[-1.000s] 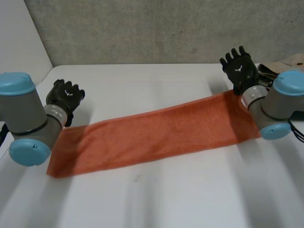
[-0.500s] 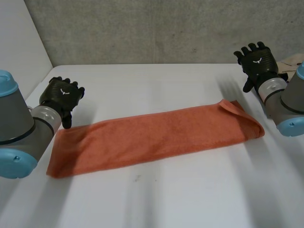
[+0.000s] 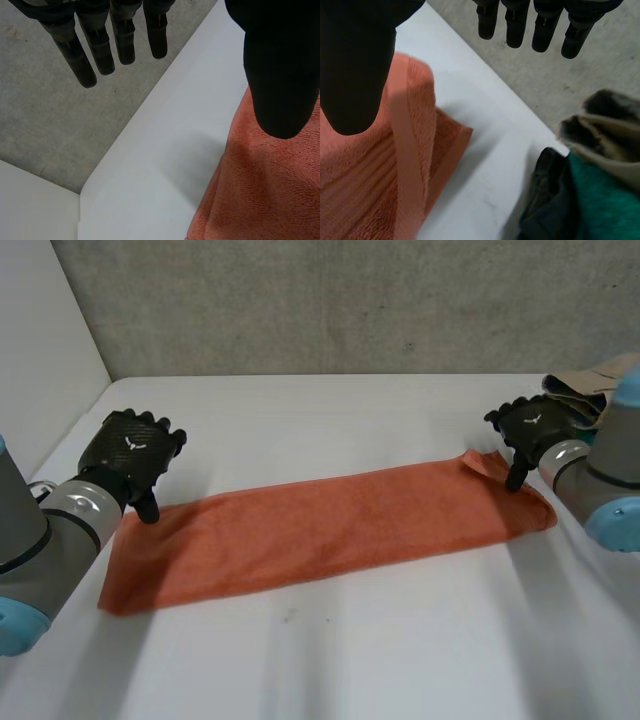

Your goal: Fold the laundry.

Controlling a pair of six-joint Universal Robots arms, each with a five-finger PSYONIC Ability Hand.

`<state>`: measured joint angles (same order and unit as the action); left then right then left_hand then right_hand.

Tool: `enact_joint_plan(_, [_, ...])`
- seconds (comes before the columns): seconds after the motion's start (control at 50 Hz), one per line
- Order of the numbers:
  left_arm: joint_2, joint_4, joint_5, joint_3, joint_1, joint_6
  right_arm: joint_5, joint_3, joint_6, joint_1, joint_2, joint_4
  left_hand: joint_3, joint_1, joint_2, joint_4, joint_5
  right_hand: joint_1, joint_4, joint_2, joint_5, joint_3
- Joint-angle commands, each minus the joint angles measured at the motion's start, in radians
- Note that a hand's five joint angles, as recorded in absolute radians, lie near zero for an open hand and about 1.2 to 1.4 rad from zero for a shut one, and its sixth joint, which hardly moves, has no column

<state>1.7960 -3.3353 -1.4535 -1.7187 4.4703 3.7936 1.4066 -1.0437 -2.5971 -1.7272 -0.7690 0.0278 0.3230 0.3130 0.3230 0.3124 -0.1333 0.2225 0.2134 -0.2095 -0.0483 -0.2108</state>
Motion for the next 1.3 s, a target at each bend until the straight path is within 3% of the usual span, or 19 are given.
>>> enact_joint_plan(0.02, [0.006, -0.026, -0.002, 0.001, 0.004, 0.001, 0.037, 0.077, 0.006, -0.002, 0.138, 0.202, 0.017, 0.027, 0.017, 0.027, -0.032, -0.048, -0.039, 0.035, 0.048, 0.036])
enact_joint_plan(0.1, [0.006, -0.029, -0.002, -0.004, 0.0, 0.001, 0.09, 0.087, 0.044, -0.008, 0.191, 0.381, 0.02, 0.03, 0.02, 0.03, -0.035, -0.048, -0.039, 0.035, 0.048, 0.036])
enact_joint_plan(0.2, [0.006, -0.029, -0.002, -0.016, 0.001, 0.001, 0.126, 0.047, 0.196, -0.015, 0.201, 0.567, 0.02, 0.03, 0.02, 0.03, -0.035, -0.048, -0.039, 0.035, 0.048, 0.036])
enact_joint_plan(0.32, [0.0, -0.03, -0.002, -0.021, 0.009, 0.001, 0.121, -0.03, 0.215, -0.051, 0.122, 0.584, 0.02, 0.03, 0.02, 0.03, -0.035, -0.048, -0.039, 0.035, 0.048, 0.036])
enact_joint_plan(0.48, [-0.033, -0.029, -0.002, -0.028, 0.007, 0.0, 0.097, -0.206, 0.129, -0.048, -0.113, 0.443, 0.017, 0.027, 0.017, 0.027, -0.032, -0.048, -0.039, 0.035, 0.048, 0.036])
enact_joint_plan(0.58, [-0.061, -0.03, 0.001, -0.033, 0.003, -0.017, 0.009, -0.275, 0.068, -0.038, -0.237, 0.142, 0.014, 0.024, 0.014, 0.024, -0.029, -0.041, -0.032, 0.028, 0.042, 0.03])
enact_joint_plan(0.74, [-0.086, -0.03, 0.047, -0.027, 0.0, -0.112, -0.113, -0.289, 0.075, 0.101, -0.262, -0.233, 0.014, 0.024, 0.014, 0.024, -0.029, 0.1, 0.109, -0.113, -0.1, -0.112])
enact_joint_plan(0.92, [-0.09, -0.035, 0.081, -0.028, -0.005, -0.175, -0.265, -0.272, 0.127, 0.193, -0.207, -0.221, 0.014, 0.024, 0.014, 0.024, -0.029, 0.112, 0.121, -0.125, -0.112, -0.124])
enact_joint_plan(1.16, [-0.089, -0.062, 0.081, -0.038, -0.008, -0.173, -0.268, -0.257, 0.163, 0.195, -0.086, -0.118, 0.017, 0.027, 0.017, 0.027, -0.032, 0.285, 0.294, -0.298, -0.285, -0.297])
enact_joint_plan(1.2, [-0.089, -0.064, 0.081, -0.039, -0.008, -0.175, -0.265, -0.252, 0.163, 0.195, -0.067, -0.097, 0.017, 0.027, 0.017, 0.027, -0.032, 0.466, 0.475, -0.479, -0.466, -0.478])
enact_joint_plan(1.26, [-0.089, -0.064, 0.081, -0.039, -0.008, -0.173, -0.25, -0.245, 0.161, 0.198, -0.067, -0.031, 0.017, 0.027, 0.017, 0.027, -0.032, 1.172, 1.181, -1.185, -1.171, -1.183])
enact_joint_plan(1.3, [-0.09, -0.062, 0.079, -0.041, -0.008, -0.173, -0.215, -0.263, 0.152, 0.205, -0.076, 0.012, 0.017, 0.027, 0.017, 0.027, -0.032, 1.174, 1.183, -1.187, -1.173, -1.185])
